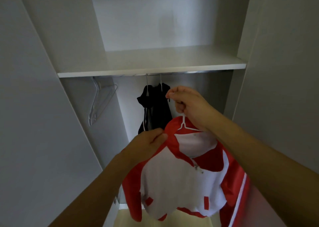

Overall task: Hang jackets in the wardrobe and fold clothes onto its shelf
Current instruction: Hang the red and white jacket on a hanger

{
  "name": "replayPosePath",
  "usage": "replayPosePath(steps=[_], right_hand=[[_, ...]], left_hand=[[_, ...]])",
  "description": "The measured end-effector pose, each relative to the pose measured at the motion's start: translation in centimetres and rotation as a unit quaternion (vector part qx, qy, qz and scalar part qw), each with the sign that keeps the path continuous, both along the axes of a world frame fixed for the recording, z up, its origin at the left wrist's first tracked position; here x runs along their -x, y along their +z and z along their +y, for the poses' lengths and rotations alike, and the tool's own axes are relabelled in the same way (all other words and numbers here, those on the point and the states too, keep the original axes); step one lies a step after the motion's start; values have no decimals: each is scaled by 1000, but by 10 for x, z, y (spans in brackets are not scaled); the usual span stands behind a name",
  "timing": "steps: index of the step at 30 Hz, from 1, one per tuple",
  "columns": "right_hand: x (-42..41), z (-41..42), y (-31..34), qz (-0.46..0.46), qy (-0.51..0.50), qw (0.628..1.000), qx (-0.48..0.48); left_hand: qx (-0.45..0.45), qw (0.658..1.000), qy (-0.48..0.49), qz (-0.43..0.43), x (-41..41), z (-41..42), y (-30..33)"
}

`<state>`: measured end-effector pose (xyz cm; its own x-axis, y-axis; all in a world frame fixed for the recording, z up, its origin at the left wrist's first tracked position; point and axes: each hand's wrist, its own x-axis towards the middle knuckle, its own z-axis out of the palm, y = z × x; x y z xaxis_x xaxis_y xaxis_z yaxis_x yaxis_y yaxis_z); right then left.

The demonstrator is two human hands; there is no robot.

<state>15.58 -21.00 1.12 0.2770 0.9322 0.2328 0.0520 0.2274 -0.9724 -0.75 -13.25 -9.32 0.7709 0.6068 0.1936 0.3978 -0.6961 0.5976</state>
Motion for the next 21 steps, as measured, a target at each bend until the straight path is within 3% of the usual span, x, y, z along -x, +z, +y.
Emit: replayPosePath(steps=[5, 13, 17, 21], right_hand=[[13, 20, -8, 20, 23, 999, 15], [70, 69, -45, -73, 84, 989, 93], [107, 82, -69, -111, 105, 977, 150], [139, 100, -86, -85, 129, 964, 216]], left_hand=[[104, 989, 75, 67, 68, 19, -20], [200, 958, 205, 9, 142, 4, -48], [271, 921, 277, 35, 183, -5, -55], [301, 884, 353, 49, 207, -13, -53]])
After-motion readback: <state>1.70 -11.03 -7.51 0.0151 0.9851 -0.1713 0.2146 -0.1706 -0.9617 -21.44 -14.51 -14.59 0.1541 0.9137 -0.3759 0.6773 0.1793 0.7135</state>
